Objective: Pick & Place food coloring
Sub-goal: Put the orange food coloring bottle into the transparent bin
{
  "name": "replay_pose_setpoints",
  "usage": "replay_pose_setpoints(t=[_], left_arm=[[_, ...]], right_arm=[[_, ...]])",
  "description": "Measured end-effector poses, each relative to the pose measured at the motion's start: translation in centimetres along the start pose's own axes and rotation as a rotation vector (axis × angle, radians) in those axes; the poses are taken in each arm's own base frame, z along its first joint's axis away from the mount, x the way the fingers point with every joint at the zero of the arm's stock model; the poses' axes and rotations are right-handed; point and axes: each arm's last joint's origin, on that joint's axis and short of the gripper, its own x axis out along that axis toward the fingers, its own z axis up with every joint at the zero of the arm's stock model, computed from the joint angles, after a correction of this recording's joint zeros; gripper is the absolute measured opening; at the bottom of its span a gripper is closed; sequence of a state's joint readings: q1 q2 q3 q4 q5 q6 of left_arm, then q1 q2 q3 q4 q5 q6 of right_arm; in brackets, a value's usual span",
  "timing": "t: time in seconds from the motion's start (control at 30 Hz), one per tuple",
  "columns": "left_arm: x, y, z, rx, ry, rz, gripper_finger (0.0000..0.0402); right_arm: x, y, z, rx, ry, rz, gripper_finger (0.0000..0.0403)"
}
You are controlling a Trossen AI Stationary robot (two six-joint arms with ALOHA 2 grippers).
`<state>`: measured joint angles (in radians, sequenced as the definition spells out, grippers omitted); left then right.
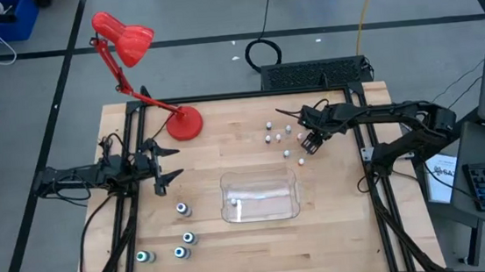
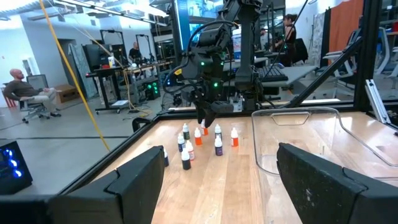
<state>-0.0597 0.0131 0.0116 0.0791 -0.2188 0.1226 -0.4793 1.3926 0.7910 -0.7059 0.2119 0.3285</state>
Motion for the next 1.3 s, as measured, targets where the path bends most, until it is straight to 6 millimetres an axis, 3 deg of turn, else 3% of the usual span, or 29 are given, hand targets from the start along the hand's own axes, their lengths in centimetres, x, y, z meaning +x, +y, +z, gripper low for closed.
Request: replay_pose_setpoints(t=[0.47, 0.77, 0.97, 1.13, 1.3], left_arm=[[0.0, 0.0, 0.0, 0.0, 0.0, 0.0, 0.0306], [0.0, 0.0, 0.0, 0.0, 0.0, 0.0, 0.0306], [0.0, 0.0, 0.0, 0.0, 0.0, 0.0, 0.0306], [0.0, 0.0, 0.0, 0.0, 0.0, 0.0, 0.0306], [0.0, 0.0, 0.0, 0.0, 0.0, 0.0, 0.0306]], right_arm=[[0.0, -0.1, -0.1, -0.003, 0.004, -0.032, 0.0113], [0.1, -0.5, -0.1, -0.026, 0.017, -0.039, 0.0035], [-0.4, -0.2, -0.3, -0.072, 0.003, -0.031, 0.0034], [-2.9, 0.6, -0.4, -0.099, -0.066, 0.003, 0.0034], [-7.3, 2.0, -0.3, -0.147, -0.184, 0.038, 0.0034]])
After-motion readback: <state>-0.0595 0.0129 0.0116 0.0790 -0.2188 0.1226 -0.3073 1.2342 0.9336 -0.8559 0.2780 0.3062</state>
